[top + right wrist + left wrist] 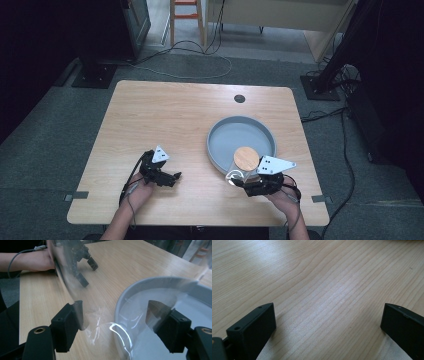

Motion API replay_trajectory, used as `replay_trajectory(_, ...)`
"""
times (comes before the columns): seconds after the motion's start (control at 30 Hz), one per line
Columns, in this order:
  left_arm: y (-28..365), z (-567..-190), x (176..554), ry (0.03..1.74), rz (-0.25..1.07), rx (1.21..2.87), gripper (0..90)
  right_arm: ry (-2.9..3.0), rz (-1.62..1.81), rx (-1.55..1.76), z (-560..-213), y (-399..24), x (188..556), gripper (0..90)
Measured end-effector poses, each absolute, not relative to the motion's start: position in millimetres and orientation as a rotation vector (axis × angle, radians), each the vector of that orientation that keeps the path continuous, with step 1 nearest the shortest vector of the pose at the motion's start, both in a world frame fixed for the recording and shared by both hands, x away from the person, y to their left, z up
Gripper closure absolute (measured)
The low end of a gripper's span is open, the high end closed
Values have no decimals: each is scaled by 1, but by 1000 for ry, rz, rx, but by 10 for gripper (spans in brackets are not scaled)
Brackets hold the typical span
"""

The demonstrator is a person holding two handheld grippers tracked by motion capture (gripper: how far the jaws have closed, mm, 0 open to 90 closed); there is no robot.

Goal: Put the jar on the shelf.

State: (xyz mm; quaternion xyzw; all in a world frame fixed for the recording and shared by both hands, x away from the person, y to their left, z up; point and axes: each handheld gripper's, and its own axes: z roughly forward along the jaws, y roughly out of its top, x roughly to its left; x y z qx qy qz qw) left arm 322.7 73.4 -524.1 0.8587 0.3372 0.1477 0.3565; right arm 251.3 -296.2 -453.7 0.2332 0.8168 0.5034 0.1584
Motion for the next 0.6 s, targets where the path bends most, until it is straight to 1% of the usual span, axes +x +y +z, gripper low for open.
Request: replay_trajectory(0.6, 73, -524, 323, 871, 381, 2217, 0, 2285, 1428, 720, -456, -297, 255, 265)
